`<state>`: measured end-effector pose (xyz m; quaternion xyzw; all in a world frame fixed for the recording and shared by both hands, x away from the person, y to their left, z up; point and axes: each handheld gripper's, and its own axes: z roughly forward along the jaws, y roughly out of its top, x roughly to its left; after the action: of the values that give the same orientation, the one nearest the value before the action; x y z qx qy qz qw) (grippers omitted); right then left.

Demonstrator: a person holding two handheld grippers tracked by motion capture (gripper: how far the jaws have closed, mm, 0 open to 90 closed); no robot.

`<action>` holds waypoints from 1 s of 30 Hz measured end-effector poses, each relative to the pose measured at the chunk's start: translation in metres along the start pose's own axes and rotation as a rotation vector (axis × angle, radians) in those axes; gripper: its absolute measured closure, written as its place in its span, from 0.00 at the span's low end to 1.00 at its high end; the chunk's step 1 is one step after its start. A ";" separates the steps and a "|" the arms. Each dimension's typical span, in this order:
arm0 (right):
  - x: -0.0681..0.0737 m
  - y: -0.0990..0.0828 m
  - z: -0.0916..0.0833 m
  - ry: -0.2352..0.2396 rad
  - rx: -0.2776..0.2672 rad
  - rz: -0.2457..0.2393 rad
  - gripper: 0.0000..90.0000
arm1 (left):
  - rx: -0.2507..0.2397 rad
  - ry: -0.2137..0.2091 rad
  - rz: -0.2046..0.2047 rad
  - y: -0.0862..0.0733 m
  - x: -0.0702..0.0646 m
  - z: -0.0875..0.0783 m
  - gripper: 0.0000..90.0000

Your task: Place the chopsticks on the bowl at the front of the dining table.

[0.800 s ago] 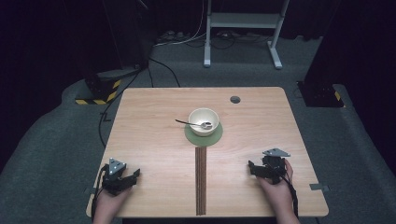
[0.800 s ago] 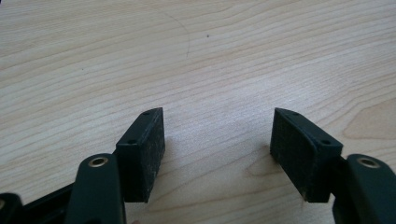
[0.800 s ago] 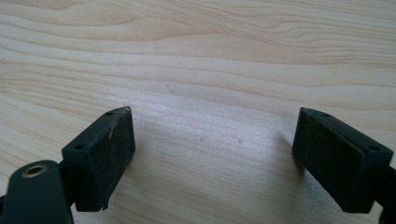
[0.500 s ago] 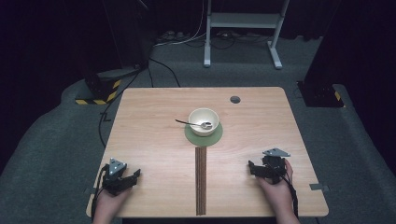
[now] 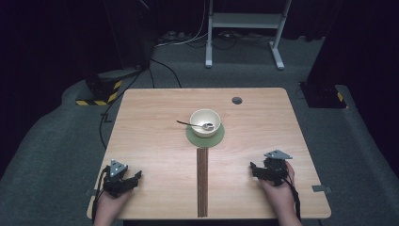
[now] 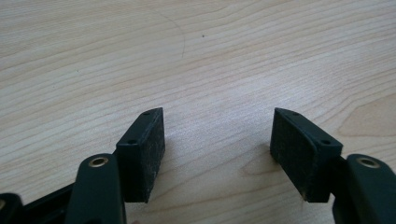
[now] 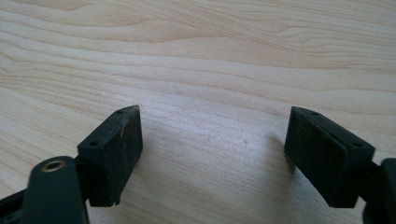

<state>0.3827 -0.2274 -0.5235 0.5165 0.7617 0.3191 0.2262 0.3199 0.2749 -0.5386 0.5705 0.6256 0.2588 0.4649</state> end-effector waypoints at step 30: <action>0.058 0.029 -0.003 0.041 0.003 -0.059 0.39 | 0.005 -0.020 0.002 0.000 -0.001 0.000 0.39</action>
<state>0.3779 -0.1662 -0.5009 0.4876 0.7815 0.3218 0.2189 0.3197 0.2742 -0.5385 0.5748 0.6210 0.2518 0.4696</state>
